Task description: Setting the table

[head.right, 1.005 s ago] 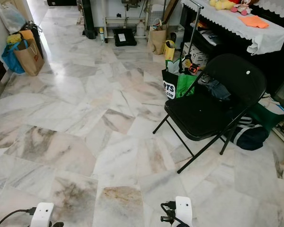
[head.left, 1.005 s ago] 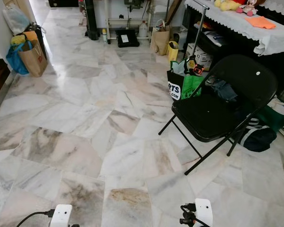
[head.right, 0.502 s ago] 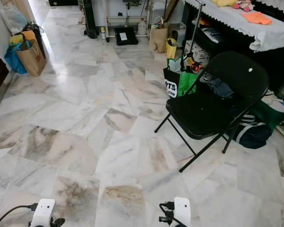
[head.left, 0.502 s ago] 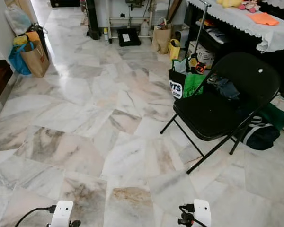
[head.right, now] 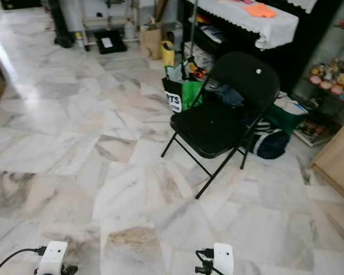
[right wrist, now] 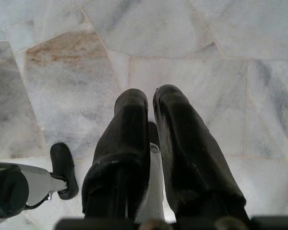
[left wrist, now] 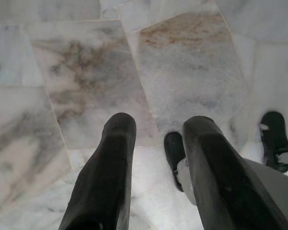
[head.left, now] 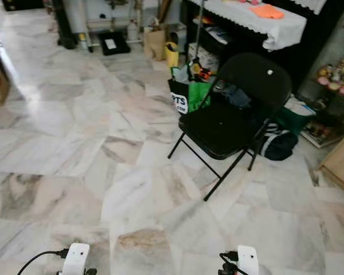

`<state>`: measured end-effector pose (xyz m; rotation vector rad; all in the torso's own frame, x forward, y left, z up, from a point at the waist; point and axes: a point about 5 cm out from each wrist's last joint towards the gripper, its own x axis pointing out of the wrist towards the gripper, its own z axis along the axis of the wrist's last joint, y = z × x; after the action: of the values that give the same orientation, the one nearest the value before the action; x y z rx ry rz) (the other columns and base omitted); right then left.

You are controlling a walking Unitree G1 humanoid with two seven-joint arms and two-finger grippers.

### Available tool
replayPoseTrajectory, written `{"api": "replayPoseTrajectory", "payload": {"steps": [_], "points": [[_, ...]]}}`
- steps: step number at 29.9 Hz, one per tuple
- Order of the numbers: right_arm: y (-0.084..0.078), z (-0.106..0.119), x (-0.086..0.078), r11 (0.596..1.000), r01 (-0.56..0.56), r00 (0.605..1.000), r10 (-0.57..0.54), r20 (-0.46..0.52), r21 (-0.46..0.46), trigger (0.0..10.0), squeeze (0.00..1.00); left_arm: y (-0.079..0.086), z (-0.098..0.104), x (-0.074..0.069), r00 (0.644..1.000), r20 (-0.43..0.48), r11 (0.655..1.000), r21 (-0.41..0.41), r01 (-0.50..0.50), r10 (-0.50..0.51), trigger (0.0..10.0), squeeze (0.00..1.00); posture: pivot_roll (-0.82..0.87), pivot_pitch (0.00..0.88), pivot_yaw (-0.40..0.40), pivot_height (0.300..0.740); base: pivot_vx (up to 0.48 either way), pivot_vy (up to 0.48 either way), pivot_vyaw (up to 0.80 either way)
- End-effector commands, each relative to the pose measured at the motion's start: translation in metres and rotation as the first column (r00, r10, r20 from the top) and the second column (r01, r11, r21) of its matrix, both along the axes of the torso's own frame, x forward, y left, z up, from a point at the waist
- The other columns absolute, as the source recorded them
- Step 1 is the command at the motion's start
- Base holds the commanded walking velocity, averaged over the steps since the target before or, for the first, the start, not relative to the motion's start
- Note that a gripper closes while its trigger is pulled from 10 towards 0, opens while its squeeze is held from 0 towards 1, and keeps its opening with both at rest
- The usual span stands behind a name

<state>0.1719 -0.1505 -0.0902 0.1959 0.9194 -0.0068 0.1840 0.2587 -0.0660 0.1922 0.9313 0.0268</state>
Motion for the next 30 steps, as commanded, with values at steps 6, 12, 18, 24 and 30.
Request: {"api": "replayPoseTrajectory", "payload": {"steps": [6, 12, 18, 24, 30], "points": [[0.003, -0.001, -0.002, 1.0, 0.003, 1.0, -0.002, -0.017, 0.009, 10.0, 0.0, 0.001, -0.005, -0.009, 0.999, -0.037, 1.0, 0.011, -0.001, 0.001, 10.0, 0.0, 0.18, 0.023, -0.057, 0.74, 0.0, -0.289, -0.77], [0.002, -0.002, -0.003, 1.0, 0.003, 1.0, -0.002, -0.024, 0.006, 10.0, 0.0, 0.007, -0.005, -0.016, 0.999, -0.048, 1.0, 0.022, 0.01, -0.009, 10.0, 0.0, 0.18, 0.024, -0.058, 0.74, 0.0, 0.0, -0.77], [0.004, -0.002, -0.004, 1.0, 0.003, 1.0, -0.003, -0.028, 0.008, 10.0, 0.0, 0.0, -0.005, -0.01, 0.999, -0.039, 1.0, 0.022, 0.021, -0.02, 10.0, 0.0, 0.19, 0.027, -0.053, 0.74, 0.0, 0.0, -0.77], [0.004, -0.003, -0.005, 1.0, 0.006, 0.999, -0.005, -0.033, 0.009, 10.0, 0.0, -0.006, -0.004, -0.004, 0.999, -0.025, 1.0, 0.016, 0.024, -0.023, 10.0, 0.0, 0.19, 0.027, -0.05, 0.74, 0.0, 0.0, -0.77], [0.003, -0.003, -0.005, 1.0, 0.003, 0.999, -0.003, -0.035, 0.005, 10.0, 0.0, -0.001, -0.001, -0.002, 1.0, 0.007, 1.0, -0.003, -0.005, 0.005, 10.0, 0.0, 0.19, 0.041, -0.054, 0.74, 0.0, 0.0, -0.77]]}}
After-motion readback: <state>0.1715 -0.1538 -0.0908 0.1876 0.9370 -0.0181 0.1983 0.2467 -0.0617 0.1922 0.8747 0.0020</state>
